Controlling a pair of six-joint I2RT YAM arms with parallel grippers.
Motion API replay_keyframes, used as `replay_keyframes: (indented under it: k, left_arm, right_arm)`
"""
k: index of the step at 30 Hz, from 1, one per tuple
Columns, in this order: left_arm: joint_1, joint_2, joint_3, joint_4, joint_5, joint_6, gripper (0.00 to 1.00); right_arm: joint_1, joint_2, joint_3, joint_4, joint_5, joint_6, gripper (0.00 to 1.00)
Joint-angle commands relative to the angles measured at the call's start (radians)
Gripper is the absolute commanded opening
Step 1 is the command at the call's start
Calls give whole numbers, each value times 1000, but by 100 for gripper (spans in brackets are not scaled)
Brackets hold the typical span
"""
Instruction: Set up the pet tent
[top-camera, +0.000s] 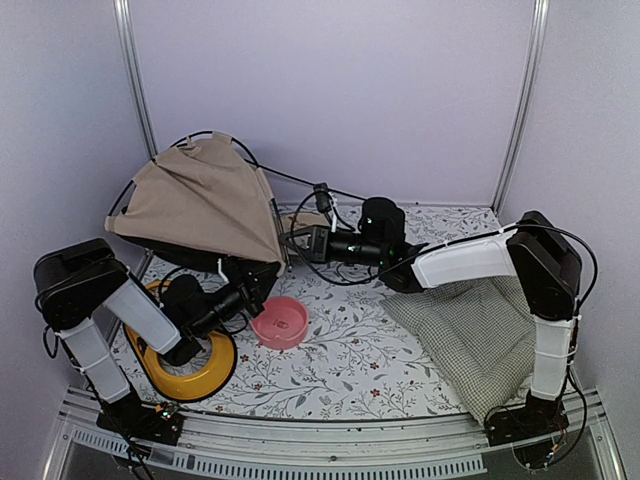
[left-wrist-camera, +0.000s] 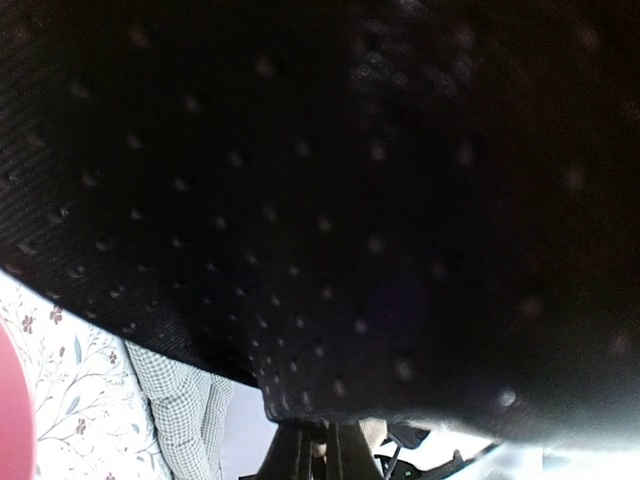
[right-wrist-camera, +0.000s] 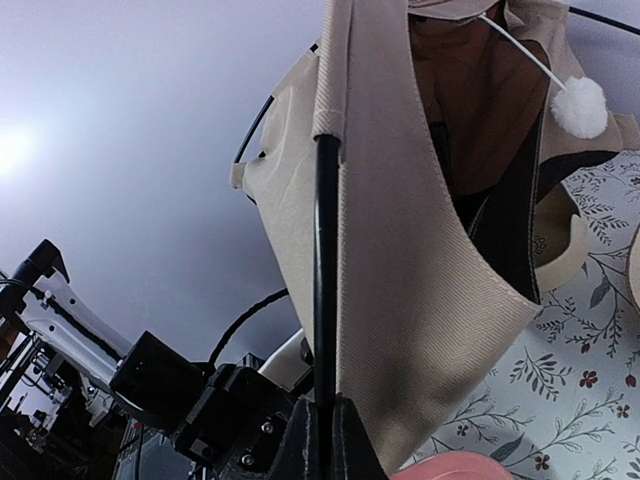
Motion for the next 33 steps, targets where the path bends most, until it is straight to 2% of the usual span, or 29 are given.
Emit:
replay_keyframes:
  k: [1, 15, 33]
  left_arm:
    - [-117, 32, -27, 19, 240, 7, 0]
    - [-134, 41, -42, 28, 230, -2, 0]
    - [-137, 41, -60, 31, 225, -11, 0]
  right_arm:
    - [-8, -10, 129, 199, 102, -70, 0]
    - [-3, 4, 196, 101, 132, -158, 0]
    - [-47, -1, 236, 85, 132, -150, 0]
